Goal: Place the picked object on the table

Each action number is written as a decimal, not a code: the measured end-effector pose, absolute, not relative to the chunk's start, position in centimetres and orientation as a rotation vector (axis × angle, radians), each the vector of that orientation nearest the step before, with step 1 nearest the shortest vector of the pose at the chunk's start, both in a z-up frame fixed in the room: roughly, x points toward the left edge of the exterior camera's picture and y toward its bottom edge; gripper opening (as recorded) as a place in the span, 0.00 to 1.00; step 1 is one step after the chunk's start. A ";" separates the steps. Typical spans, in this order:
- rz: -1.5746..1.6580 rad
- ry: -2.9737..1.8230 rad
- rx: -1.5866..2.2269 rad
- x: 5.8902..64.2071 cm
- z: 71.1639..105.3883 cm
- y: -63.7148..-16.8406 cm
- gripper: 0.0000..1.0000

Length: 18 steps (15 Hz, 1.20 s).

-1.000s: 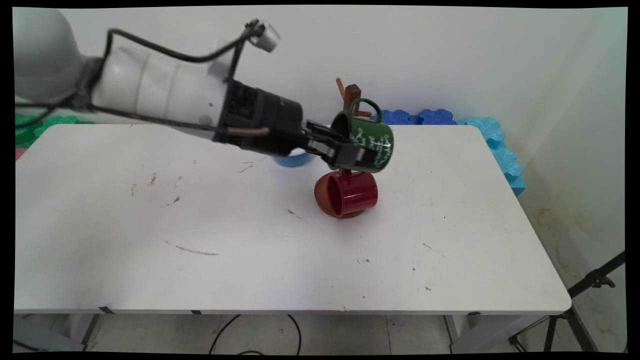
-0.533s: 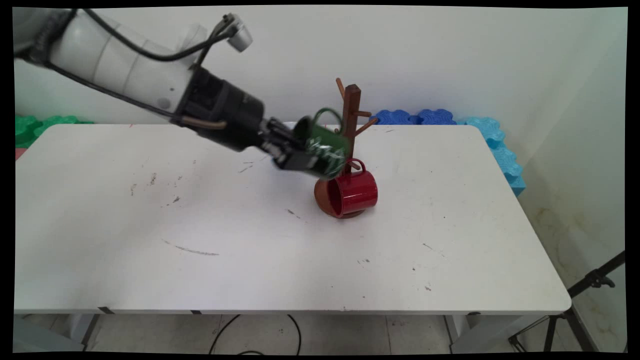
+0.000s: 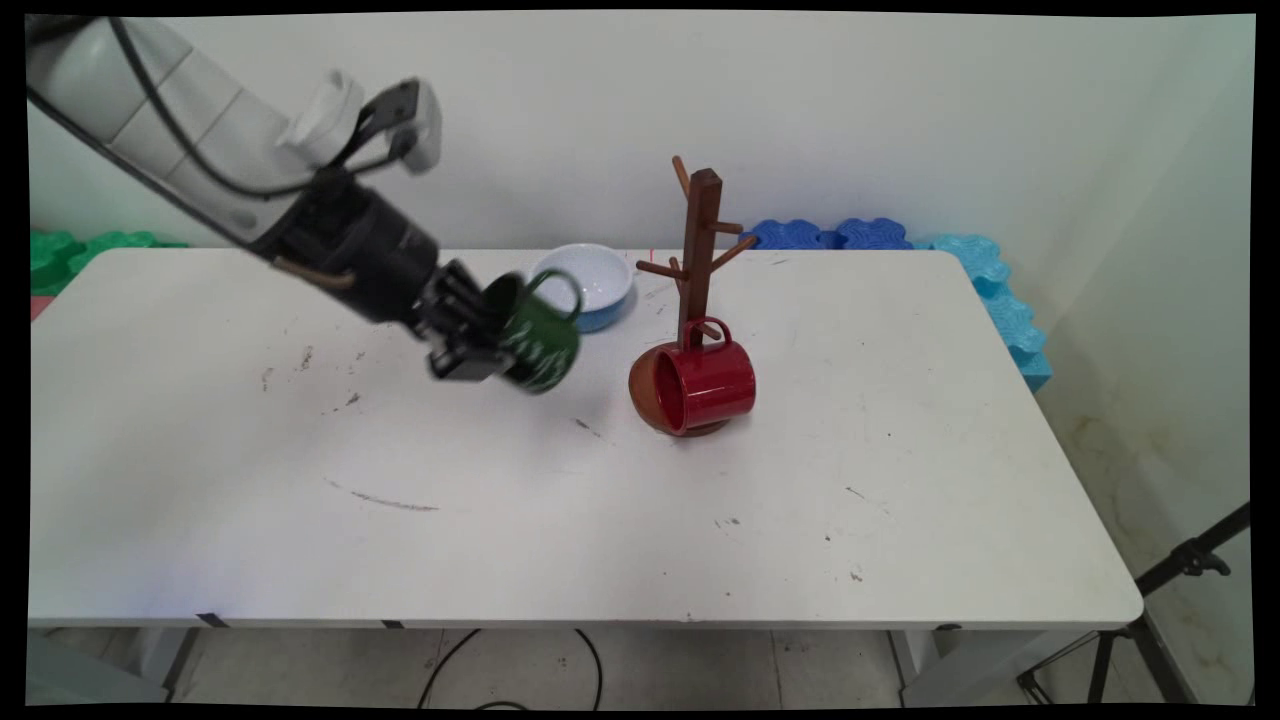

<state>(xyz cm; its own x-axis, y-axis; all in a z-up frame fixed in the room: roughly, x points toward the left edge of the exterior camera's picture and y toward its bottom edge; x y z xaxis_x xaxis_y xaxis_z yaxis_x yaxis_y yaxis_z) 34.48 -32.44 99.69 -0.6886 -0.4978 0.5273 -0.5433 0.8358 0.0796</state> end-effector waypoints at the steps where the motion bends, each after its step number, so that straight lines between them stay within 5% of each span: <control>1: 0.119 -2.514 0.743 34.9 99.4 -32.3 0.00; 18: 0.107 -2.917 0.563 33.5 90.5 -32.3 0.00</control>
<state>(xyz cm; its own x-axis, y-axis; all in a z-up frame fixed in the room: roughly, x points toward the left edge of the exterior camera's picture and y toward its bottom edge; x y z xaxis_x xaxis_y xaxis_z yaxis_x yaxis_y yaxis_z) 33.51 -32.32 90.46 -0.9145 -0.3629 0.1787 -0.3750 0.9262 -0.0380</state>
